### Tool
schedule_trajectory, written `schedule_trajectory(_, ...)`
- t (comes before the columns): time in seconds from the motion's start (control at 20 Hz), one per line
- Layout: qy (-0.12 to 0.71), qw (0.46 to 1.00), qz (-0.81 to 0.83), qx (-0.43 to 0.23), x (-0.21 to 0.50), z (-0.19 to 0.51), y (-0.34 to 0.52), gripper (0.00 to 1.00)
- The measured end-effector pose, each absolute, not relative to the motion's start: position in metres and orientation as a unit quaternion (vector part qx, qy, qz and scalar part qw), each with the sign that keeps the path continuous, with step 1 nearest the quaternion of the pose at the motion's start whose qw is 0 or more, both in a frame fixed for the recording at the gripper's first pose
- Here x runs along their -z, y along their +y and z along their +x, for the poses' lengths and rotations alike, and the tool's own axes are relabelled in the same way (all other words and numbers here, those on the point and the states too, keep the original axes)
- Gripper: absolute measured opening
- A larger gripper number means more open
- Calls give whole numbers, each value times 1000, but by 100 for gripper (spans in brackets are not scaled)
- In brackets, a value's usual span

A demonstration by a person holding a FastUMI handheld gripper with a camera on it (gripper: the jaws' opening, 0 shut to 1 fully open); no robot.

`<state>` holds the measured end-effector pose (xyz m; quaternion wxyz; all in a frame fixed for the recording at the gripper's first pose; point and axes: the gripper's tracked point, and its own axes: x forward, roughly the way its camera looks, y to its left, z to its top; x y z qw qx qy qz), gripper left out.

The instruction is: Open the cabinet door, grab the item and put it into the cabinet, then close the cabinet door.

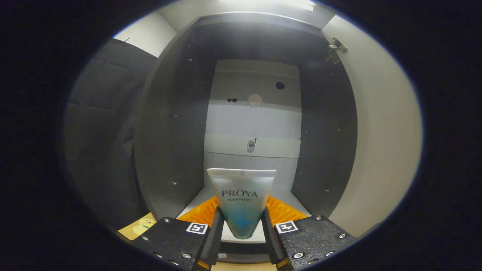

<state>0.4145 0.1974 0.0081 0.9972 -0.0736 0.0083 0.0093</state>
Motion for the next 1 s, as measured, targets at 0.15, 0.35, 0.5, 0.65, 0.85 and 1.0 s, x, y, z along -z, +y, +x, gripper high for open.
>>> schedule_trajectory(0.15, 38, 998, -57, -10, 18, 454, 187, 51)
schedule_trajectory(0.35, 65, 997, -35, -5, 42, 479, 182, 51)
schedule_trajectory(0.5, 69, 997, -17, -11, 51, 487, 182, 51)
schedule_trajectory(0.65, 74, 997, -31, -15, 65, 491, 184, 51)
schedule_trajectory(0.85, 62, 997, -38, -10, 68, 491, 183, 51)
schedule_trajectory(1.0, 62, 998, -31, 1, 66, 489, 180, 59)
